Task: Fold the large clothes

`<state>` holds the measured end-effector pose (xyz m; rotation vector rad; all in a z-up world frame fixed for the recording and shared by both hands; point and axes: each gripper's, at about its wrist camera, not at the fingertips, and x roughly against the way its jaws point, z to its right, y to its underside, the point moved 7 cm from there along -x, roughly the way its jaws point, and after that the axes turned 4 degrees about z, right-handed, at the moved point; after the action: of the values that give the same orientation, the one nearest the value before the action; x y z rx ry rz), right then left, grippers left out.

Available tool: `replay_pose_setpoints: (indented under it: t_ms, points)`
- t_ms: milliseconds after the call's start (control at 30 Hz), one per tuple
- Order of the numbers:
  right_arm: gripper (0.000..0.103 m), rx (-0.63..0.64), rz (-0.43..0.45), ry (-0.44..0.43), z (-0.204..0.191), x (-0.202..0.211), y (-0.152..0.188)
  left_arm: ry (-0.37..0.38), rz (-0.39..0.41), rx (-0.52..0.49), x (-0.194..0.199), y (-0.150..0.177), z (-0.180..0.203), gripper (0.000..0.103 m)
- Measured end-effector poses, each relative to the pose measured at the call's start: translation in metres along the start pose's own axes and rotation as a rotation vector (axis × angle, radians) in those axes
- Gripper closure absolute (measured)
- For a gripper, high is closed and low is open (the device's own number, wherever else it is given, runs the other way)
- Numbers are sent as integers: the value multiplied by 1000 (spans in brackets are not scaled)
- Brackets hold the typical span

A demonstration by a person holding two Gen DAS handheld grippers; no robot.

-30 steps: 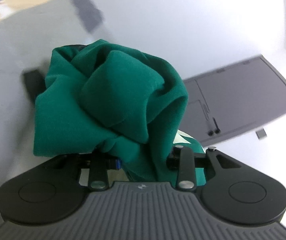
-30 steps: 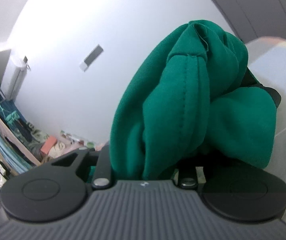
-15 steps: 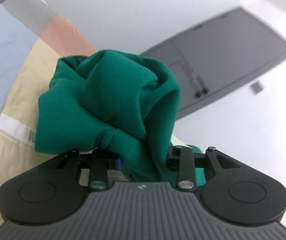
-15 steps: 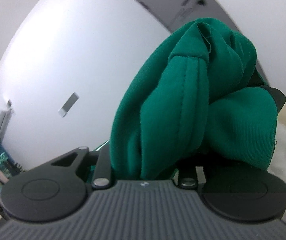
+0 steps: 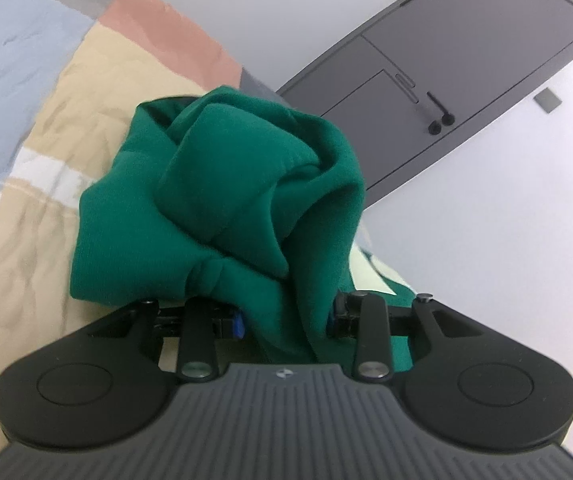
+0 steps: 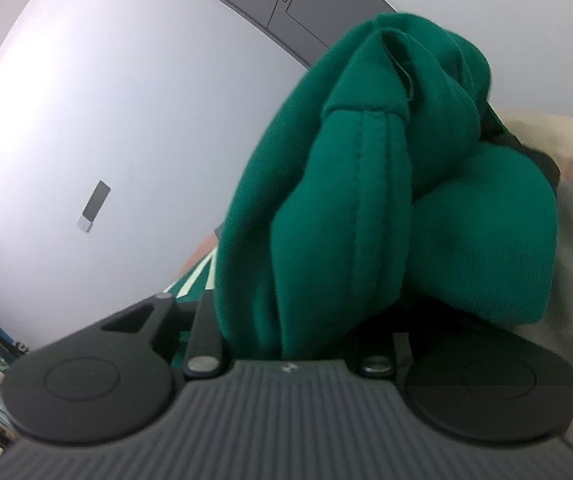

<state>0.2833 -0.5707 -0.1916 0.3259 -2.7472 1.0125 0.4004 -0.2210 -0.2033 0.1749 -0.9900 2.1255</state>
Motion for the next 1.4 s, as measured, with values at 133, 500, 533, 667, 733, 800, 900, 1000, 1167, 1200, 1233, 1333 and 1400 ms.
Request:
replay_pose_setpoints:
  t_ms: [133,500,533,667,733,800,900,1000,1167,1200,1233,1333,1400]
  points:
    - [66,-19,5,2,3,-3,7,0,-11,3,-1,5,-10,63]
    - [45,-78,-56,117,-11,14,7,-105,-98,-68,42,30,-1,28]
    - [44,-88,-61,132,-12,22,9,-122,-92,-87,52,31,1,28]
    - [41,-70,-33,185,-24,59,8,-164,-62,-180,100,31,21,28]
    - [42,-31,-18,187,-39,79,5,-171,-44,-232,125,28,39,28]
    - [42,13,8,169,-57,99,-6,-166,-24,-288,150,24,60,28]
    - [42,81,56,118,-100,129,-23,-161,18,-369,186,21,94,28]
    - [42,154,95,70,-142,157,-30,-134,44,-447,222,24,130,28]
    - [42,291,122,30,-207,202,-16,-113,95,-581,278,39,177,28]
    - [42,315,124,28,-217,208,-13,-113,106,-601,288,42,183,28]
    - [42,341,123,28,-225,220,-8,-114,117,-620,298,45,189,28]
    - [42,413,121,25,-250,245,10,-101,132,-643,325,56,198,28]
    - [42,451,125,22,-260,260,21,-85,143,-640,341,64,196,28]
